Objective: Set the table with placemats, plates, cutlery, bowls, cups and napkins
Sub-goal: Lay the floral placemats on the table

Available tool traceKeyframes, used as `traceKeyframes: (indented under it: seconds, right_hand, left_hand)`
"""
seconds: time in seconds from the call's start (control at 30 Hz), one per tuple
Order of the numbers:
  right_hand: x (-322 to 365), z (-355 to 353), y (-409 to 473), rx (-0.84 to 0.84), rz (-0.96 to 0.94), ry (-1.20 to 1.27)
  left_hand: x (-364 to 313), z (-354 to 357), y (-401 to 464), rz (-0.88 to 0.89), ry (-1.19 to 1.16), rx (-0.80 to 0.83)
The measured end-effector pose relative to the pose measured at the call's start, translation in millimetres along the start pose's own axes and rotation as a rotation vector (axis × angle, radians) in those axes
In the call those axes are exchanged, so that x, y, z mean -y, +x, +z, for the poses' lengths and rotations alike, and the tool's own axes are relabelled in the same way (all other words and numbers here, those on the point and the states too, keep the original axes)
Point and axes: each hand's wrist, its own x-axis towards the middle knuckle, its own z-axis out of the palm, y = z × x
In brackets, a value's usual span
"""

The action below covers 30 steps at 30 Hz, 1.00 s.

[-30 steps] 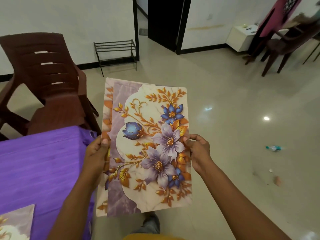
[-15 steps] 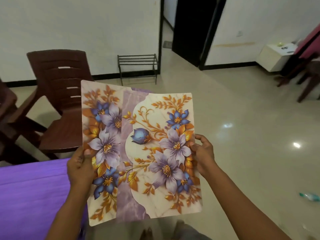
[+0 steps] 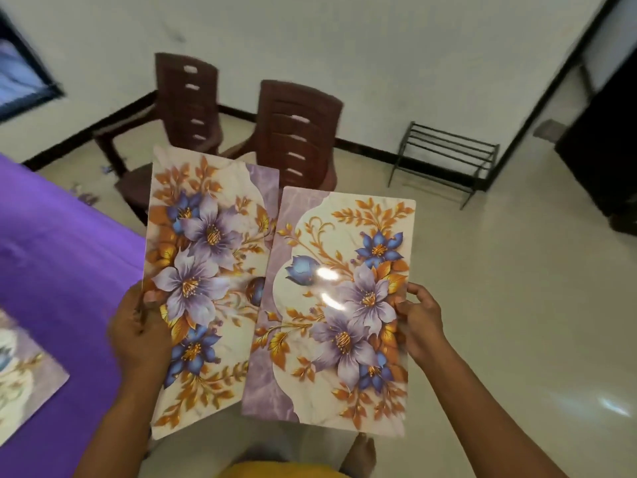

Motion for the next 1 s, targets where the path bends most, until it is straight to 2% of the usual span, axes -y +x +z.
traceKeyframes:
  seconds: [0.17,0.37,0.67,0.77,0.8,0.87,0.9,1.0]
  right_hand:
    - [20,49,40,0.143,0.031,-0.113]
    - [21,125,73,0.254,0.069,-0.243]
    - [10,259,101,0.411,0.071,-0.334]
    - [-2,306,105,0.48,0.071,-0.384]
    - [-7,321,106,0.497,0.067,-0.4]
    - [-16,349,107,0.494,0.056,-0.435]
    - [-22,364,105,0.493,0.061,-0.452]
    - [-41,404,108,0.525,0.081,-0.491]
  left_hand:
    - [-3,-30,-10,-0.017,0.07,-0.258]
    - [17,-61,5,-0.123,0.162,-0.51]
    - [43,-116,48,-0.236,0.192,-0.798]
    - [73,-148,58,-0.28,0.305,-0.779]
    - [83,-158,59,-0.34,0.339,-0.769]
    - [106,-177,51,-0.435,0.247,-0.743]
    - [113,-185,46,-0.489,0.301,-0.716]
    - [66,-184,46,-0.499,0.333,-0.804]
